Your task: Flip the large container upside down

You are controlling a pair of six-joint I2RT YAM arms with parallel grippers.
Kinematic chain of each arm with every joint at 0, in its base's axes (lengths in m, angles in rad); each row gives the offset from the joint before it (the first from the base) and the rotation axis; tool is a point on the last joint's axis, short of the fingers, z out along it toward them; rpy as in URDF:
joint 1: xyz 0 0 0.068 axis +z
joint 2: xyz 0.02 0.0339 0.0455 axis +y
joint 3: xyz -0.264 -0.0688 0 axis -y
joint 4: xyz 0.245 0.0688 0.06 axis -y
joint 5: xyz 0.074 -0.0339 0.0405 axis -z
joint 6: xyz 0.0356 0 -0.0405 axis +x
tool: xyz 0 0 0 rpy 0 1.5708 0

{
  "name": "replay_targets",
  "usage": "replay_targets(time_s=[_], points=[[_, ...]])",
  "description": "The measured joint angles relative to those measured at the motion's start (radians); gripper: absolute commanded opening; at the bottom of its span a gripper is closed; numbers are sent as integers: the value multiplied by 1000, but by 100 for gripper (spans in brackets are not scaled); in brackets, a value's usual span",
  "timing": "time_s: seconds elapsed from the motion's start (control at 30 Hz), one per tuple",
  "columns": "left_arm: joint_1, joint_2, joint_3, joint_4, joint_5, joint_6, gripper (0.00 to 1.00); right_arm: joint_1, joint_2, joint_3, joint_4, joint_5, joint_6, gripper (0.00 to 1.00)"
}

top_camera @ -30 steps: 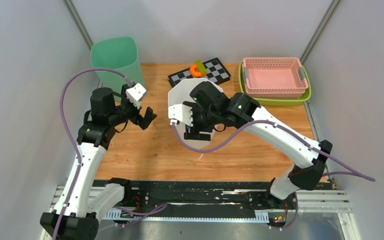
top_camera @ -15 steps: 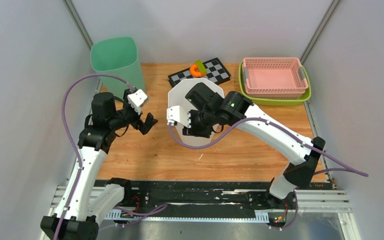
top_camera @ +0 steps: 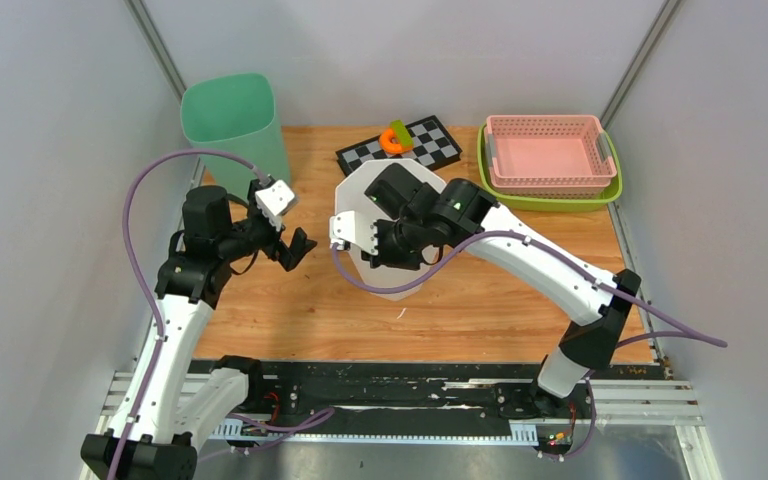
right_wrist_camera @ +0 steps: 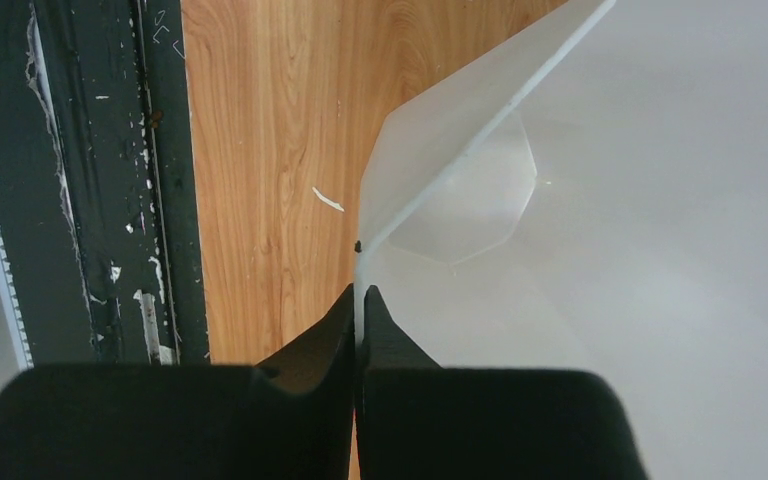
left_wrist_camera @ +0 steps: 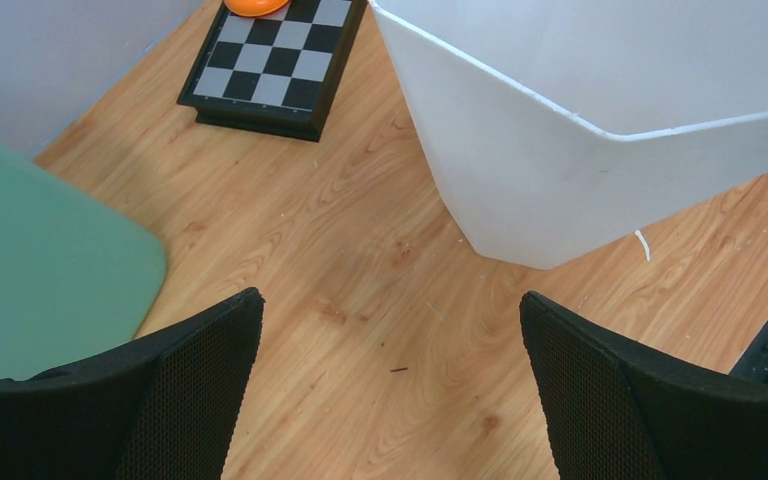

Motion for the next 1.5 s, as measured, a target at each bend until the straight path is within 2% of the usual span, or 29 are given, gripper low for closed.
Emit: replay_targets(time_s=[0.6,0.93,1.17,1.5], points=[[0,-6,-7,1,10,-1,100,-12,-20,87,-21,-39,134,3],[0,-7,-10,1,10,-2,100,-152,-71,86,70,-162,313,3],[0,-7,-11,1,10,-2,100,-278,-104,15,176,-269,465,3],[0,-7,-11,2,10,-2,100,-356,-156,-188,393,-417,709,3]])
